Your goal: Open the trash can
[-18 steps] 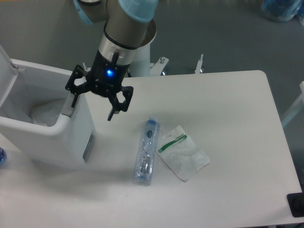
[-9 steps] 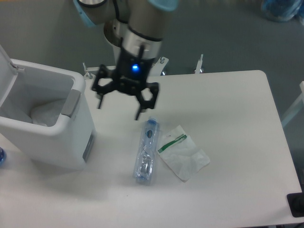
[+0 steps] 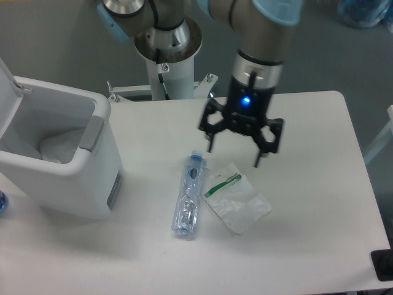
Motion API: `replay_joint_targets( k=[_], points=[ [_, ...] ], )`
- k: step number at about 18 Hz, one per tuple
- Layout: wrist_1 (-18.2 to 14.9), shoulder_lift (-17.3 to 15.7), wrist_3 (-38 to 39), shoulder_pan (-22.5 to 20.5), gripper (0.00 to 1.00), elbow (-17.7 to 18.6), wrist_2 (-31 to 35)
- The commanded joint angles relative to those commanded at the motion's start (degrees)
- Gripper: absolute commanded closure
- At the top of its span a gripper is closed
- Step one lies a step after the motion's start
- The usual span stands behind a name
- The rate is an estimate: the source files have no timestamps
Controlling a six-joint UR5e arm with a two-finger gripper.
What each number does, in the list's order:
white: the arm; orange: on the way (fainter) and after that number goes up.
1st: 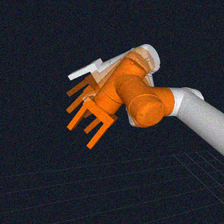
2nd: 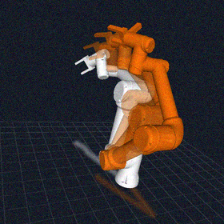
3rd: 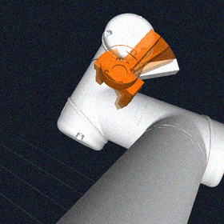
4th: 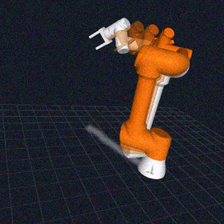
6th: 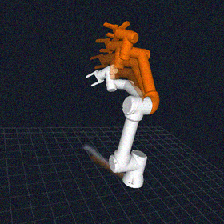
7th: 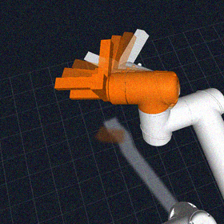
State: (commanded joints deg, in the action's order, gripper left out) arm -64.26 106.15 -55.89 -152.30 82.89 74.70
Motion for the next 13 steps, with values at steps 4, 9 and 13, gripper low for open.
replay_joint_targets(
  k=[4, 9, 13],
  points=[
    [0.18, 5.02, -4.56, -1.41, 0.0, -2.21, 7.02],
    [-0.61, 5.91, -12.02, -4.13, 0.0, -1.59, 11.35],
    [-0.61, 6.87, -16.79, -4.32, 0.0, -1.68, 11.52]
  ],
)
